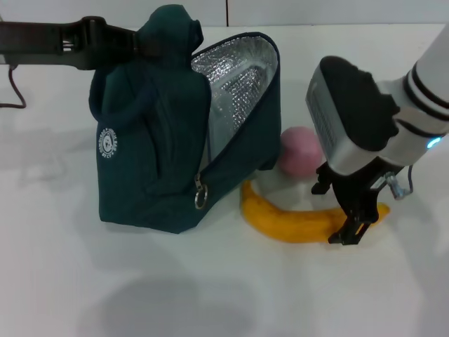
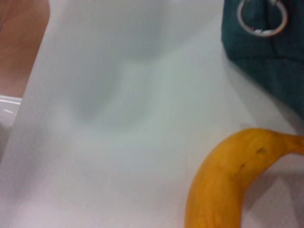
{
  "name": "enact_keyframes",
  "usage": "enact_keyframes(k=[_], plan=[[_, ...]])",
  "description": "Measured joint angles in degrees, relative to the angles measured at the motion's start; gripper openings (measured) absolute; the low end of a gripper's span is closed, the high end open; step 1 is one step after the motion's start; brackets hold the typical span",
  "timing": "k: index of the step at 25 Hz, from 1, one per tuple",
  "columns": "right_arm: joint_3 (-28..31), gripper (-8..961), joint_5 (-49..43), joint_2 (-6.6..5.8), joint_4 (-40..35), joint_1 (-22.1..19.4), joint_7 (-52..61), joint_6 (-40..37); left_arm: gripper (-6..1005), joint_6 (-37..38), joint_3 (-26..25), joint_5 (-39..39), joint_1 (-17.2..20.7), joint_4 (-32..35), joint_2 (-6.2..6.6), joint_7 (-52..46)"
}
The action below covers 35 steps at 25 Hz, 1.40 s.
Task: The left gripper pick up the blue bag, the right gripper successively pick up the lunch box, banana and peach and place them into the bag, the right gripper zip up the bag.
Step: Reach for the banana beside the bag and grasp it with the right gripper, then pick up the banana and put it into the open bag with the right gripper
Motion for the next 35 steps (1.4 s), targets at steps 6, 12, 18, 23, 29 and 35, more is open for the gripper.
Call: enact_keyframes(k=[6, 12, 18, 23, 29, 35], plan=[[-2.3, 791, 1.2, 0.05, 1.9, 0.1, 0.0, 2.0, 39, 0.0, 0.0, 0.0, -0.2, 0.0, -0.03, 0.1], [-3.6, 767, 1.4, 0.04, 2.6, -0.1, 0.4, 3.2, 39, 0.0, 0.0, 0.0, -0.2, 0.0, -0.04, 0.3], [-3.9, 744, 1.9, -0.04, 2.8, 0.1, 1.4, 2.8, 39, 0.0, 0.0, 0.0, -0.2, 0.0, -0.04, 0.3], [-3.1, 614, 3.0, -0.2, 2.8, 0.2, 1.3, 1.0, 39, -0.1, 0.0, 0.0, 0.0, 0.0, 0.01, 0.3], [3.4, 408, 5.5, -0.41, 1.7, 0.3, 0.1, -6.7, 39, -0.1, 0.0, 0.0, 0.2, 0.0, 0.04, 0.4], [14.3, 408, 12.6, -0.59, 1.8, 1.2, -2.0, -20.7, 39, -0.1, -0.2, 0.0, 0.3, -0.1, 0.06, 0.5]])
